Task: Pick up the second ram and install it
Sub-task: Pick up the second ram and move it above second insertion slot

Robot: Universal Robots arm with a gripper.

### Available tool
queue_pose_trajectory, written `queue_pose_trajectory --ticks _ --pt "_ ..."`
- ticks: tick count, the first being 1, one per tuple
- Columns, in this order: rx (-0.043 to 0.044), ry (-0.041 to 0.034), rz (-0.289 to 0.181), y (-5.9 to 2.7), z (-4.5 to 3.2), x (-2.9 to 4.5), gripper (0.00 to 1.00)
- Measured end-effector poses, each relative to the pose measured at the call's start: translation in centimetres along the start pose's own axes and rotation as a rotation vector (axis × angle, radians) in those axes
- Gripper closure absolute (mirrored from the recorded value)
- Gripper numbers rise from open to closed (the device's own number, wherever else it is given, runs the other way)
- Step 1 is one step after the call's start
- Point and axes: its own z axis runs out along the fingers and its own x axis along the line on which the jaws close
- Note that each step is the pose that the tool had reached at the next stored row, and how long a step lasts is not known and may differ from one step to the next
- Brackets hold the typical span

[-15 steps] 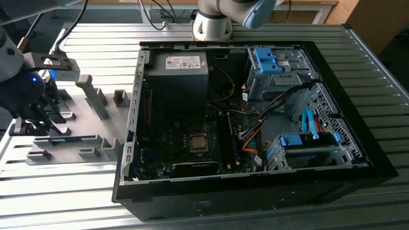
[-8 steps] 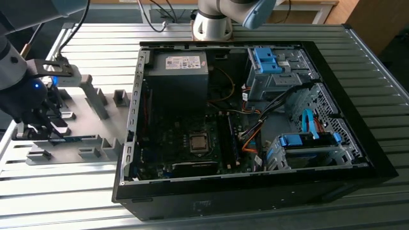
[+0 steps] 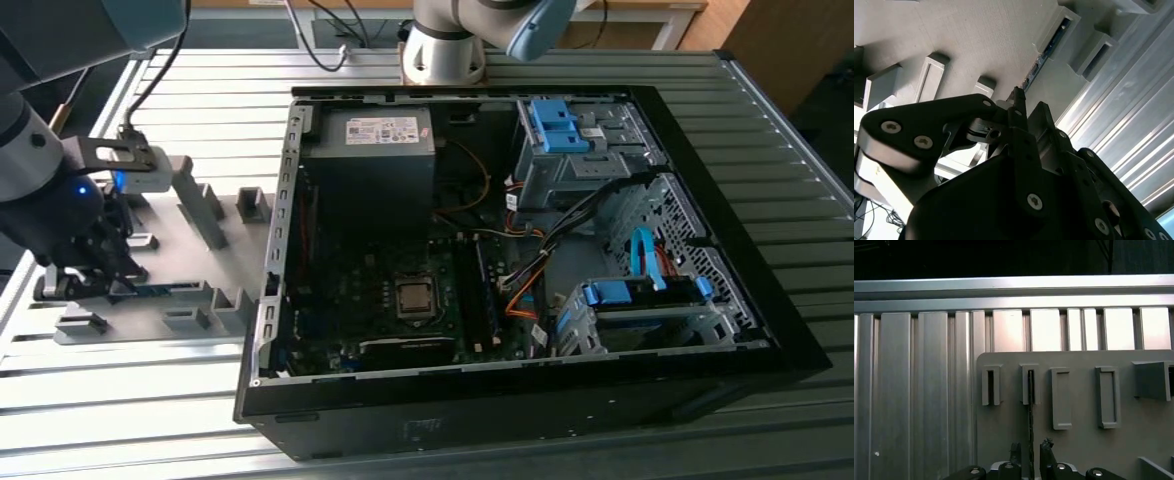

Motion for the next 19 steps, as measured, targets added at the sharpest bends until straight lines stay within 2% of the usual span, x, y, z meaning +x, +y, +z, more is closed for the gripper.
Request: queue_pose_trajectory --ticks 9,10,19 --pt "0.0001 -0.0001 0.000 0.01 0.04 0.00 0.70" --pt "0.0001 -0.0001 0.000 0.01 0.04 0.00 0.64" --pt "0.0016 -0.0002 0.000 0.09 0.44 0.02 0.64"
